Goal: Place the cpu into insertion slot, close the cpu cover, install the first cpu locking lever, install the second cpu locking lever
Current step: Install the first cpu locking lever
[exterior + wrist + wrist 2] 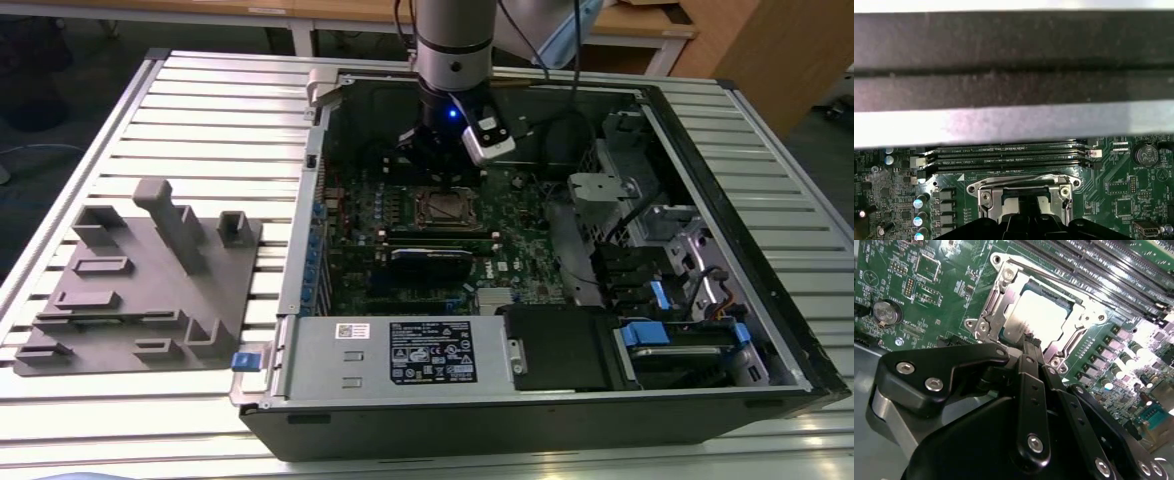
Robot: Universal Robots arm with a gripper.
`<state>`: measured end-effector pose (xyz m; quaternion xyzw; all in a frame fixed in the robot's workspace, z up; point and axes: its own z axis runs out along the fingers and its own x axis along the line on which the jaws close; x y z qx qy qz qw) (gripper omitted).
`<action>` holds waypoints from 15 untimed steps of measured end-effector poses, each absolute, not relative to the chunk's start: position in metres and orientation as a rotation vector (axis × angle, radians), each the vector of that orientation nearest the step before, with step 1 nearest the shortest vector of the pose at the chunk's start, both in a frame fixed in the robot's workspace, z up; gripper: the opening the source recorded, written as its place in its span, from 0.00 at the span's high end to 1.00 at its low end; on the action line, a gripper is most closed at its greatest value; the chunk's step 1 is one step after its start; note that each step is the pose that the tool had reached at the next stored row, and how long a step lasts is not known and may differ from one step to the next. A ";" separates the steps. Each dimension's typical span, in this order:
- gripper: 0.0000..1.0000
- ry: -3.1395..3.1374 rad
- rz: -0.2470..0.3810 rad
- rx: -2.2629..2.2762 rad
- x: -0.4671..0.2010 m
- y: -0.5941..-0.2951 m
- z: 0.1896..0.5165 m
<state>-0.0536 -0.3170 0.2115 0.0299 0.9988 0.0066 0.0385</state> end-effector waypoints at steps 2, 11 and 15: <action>0.89 3.063 0.020 0.091 -0.054 -0.317 0.212; 0.89 3.063 0.020 0.091 -0.054 -0.317 0.220; 0.89 3.063 0.020 0.091 -0.054 -0.317 0.220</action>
